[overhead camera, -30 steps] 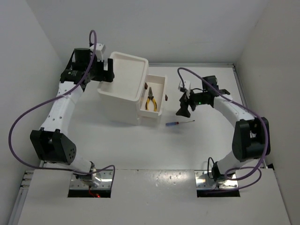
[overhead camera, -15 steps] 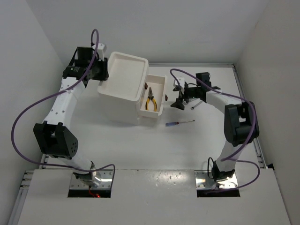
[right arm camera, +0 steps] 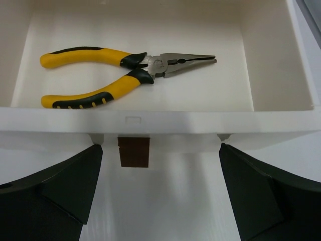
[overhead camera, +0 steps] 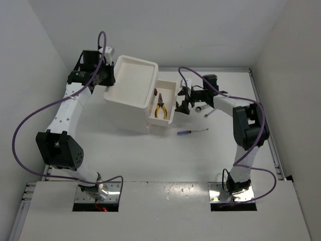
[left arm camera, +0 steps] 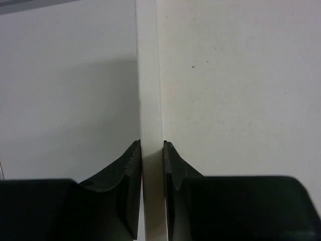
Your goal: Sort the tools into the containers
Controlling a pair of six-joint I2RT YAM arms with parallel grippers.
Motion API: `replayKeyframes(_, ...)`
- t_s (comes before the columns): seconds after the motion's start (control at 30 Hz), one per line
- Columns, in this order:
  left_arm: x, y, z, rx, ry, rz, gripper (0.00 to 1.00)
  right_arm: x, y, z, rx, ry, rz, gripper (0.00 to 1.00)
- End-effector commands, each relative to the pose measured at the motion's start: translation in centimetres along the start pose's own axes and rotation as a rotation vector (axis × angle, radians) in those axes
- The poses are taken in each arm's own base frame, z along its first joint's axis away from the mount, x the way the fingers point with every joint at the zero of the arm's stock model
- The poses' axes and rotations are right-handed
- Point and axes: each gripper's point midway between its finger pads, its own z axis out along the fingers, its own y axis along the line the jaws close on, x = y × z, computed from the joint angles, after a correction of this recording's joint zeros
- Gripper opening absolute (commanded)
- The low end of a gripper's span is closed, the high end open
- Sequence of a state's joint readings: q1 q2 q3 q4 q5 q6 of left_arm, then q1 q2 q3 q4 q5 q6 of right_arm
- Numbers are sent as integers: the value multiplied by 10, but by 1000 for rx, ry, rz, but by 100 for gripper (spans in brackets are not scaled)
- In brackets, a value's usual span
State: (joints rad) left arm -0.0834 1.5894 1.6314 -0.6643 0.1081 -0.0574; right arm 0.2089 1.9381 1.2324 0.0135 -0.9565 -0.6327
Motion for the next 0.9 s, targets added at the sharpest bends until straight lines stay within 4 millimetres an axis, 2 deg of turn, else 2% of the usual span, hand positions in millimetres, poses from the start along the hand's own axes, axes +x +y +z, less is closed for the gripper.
replayKeyframes(0.0, 3, 11, 5, -20, 4, 8, 6, -40, -15, 9, -13, -112, -56, 100)
replayKeyframes(0.07, 7, 10, 6, -11, 13, 7, 0, -42, -13, 14, -19, -121, -46, 100)
replayKeyframes(0.1, 10, 10, 7, -10, 22, 15, 0, -48, -17, 14, -10, -133, -42, 100)
replayKeyframes(0.13, 14, 8, 9, 2, 31, 14, 0, -46, -12, 19, -24, -131, -23, 100)
replayKeyframes(0.27, 24, 7, 12, 13, 53, 20, 0, -60, -10, 26, -34, -151, -35, 100)
replayKeyframes(0.47, 32, -5, 15, 48, 74, 28, 0, -65, -9, 41, -48, -159, -52, 100)
replayKeyframes(0.5, 32, -4, 15, 49, 74, 37, 0, -71, -8, 44, -53, -165, -63, 100)
replayKeyframes(0.63, 40, -8, 18, 57, 93, 40, 0, -69, -7, 51, -63, -167, -57, 100)
replayKeyframes(0.67, 40, -8, 18, 57, 93, 40, 0, -76, -6, 54, -67, -178, -78, 100)
replayKeyframes(0.7, 40, -10, 18, 66, 92, 40, 0, -76, -8, 54, -59, -174, -78, 100)
replayKeyframes(0.87, 44, -14, 19, 74, 102, 44, 0, -79, -1, 74, -79, -189, -68, 100)
